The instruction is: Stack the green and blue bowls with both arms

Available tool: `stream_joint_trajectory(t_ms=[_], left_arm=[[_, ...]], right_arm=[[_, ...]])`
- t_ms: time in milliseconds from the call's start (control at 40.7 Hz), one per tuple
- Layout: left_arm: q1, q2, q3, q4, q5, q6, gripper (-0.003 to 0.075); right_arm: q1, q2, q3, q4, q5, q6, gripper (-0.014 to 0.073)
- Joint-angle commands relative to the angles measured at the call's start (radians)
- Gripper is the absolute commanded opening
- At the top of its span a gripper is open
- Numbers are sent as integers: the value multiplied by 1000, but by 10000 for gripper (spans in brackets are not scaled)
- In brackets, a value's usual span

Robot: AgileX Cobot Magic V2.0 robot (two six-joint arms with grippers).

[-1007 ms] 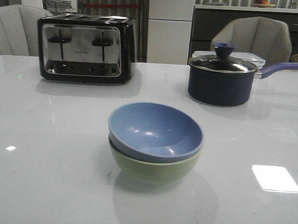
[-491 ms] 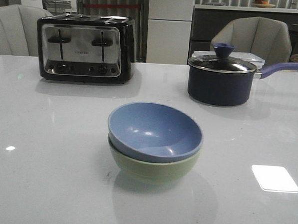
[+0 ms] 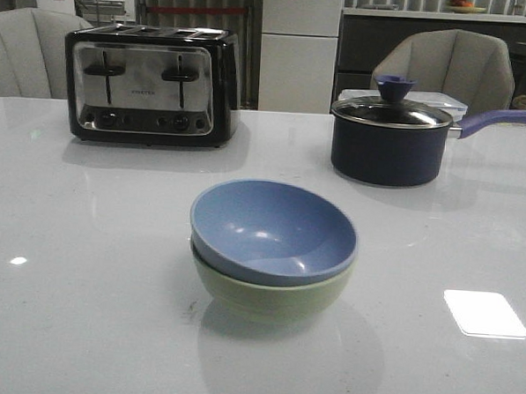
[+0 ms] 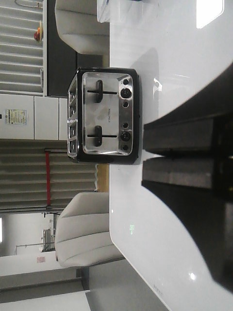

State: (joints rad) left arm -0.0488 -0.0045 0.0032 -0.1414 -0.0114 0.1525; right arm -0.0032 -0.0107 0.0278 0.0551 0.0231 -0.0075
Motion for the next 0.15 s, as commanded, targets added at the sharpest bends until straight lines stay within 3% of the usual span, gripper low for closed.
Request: stream_joint_trajectory(t_ms=[0,123], left_arm=[[-6,-20,5,-8,-91,-2,93],[-6,-20,5,-8,-91,-2,93]], right_arm=[[-6,-19,-3,-12,-88,-1,54],[-6,-19,-3,-12,-88,-1,54]])
